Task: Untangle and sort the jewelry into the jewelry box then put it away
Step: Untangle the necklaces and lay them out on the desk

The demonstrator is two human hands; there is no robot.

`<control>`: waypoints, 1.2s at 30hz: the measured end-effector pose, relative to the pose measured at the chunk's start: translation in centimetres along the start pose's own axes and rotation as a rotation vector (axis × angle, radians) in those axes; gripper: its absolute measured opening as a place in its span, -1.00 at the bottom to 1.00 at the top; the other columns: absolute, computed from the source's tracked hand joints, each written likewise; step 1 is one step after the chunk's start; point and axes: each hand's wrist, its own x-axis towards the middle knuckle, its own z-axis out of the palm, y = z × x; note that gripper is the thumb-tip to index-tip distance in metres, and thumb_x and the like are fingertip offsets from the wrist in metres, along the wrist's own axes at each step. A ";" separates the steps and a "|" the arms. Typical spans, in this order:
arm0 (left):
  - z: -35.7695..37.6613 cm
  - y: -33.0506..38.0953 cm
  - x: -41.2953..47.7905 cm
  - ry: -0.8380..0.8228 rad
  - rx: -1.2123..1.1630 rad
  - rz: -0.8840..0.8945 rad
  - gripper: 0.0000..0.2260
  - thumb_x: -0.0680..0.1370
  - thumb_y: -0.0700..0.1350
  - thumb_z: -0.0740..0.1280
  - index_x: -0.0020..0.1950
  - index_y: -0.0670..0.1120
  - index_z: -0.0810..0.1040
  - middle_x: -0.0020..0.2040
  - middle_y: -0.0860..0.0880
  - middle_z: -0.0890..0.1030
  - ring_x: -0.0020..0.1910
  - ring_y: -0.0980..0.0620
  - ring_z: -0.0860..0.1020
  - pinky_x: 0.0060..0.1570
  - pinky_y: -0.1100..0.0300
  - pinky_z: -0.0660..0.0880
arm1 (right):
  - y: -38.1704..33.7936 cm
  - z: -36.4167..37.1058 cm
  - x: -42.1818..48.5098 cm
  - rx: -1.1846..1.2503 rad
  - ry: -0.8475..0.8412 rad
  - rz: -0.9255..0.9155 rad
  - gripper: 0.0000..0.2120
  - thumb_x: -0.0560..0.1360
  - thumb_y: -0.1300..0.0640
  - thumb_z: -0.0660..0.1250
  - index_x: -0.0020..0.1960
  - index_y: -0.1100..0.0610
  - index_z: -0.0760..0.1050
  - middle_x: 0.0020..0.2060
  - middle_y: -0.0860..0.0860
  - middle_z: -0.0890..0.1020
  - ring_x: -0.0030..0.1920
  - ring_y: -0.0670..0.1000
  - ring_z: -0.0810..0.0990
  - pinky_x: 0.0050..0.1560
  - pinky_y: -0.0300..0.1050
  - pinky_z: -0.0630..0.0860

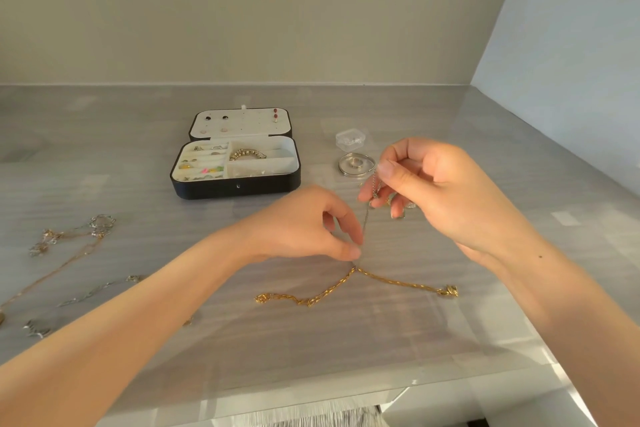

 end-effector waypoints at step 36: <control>0.9 -1.4 -1.0 0.308 0.318 -0.305 -0.88 0.37 -0.01 0.35 -0.36 0.05 0.49 -0.29 0.16 0.47 -0.19 0.10 0.48 -0.24 0.22 0.33 | 4.2 4.0 5.7 -0.272 -0.060 0.210 -0.79 0.59 0.24 0.12 -0.19 0.04 0.31 -0.33 -0.02 0.62 -0.38 -0.08 0.57 -0.35 -0.21 0.44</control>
